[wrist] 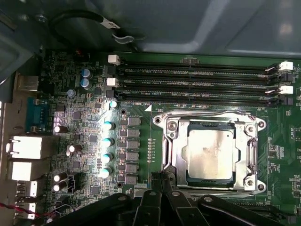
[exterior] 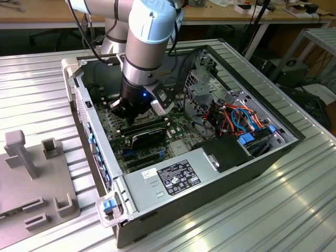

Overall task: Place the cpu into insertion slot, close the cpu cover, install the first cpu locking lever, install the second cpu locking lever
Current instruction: 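Install the second cpu locking lever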

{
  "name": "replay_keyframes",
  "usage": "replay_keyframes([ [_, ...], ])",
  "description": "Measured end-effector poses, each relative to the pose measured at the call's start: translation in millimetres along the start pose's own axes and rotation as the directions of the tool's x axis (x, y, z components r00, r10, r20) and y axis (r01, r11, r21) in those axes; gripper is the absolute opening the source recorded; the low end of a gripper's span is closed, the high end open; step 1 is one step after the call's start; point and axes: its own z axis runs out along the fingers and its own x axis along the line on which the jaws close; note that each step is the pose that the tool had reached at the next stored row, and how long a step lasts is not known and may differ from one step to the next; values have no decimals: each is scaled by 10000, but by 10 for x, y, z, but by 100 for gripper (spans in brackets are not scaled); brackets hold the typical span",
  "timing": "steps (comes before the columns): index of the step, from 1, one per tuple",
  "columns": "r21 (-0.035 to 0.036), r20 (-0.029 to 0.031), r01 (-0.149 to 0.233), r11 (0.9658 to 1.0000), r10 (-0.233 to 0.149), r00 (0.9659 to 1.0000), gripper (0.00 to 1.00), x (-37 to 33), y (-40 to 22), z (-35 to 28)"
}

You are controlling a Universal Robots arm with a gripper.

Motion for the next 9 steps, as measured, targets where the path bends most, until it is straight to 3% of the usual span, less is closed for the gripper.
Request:
replay_keyframes([
  [9,-6,-6,1,10000,-1,10000,11,2,-31,2],
])
